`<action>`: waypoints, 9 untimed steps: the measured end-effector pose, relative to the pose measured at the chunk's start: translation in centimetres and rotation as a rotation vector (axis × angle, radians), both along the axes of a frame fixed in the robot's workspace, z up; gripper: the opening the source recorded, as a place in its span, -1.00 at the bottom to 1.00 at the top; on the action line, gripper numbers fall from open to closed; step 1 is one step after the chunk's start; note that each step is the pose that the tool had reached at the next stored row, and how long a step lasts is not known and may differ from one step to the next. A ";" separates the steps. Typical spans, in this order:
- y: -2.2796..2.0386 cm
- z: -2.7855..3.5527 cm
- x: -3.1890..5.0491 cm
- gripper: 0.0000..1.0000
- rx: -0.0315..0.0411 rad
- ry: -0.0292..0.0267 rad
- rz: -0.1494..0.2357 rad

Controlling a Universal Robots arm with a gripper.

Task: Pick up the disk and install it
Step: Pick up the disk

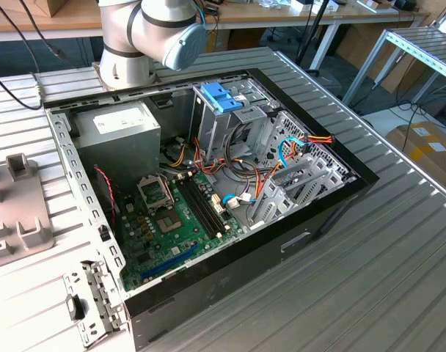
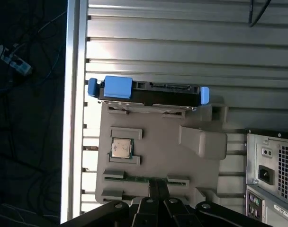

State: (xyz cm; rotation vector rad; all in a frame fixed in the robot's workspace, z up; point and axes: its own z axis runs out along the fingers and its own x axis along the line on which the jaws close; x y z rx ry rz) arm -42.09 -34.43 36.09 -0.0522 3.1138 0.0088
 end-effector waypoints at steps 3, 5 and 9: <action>0.00 0.00 0.00 -0.79 0.0000 -0.0001 0.016; 0.00 0.00 0.00 -0.79 0.0000 0.0000 0.030; 0.00 0.00 0.00 -0.79 0.0000 0.0000 0.059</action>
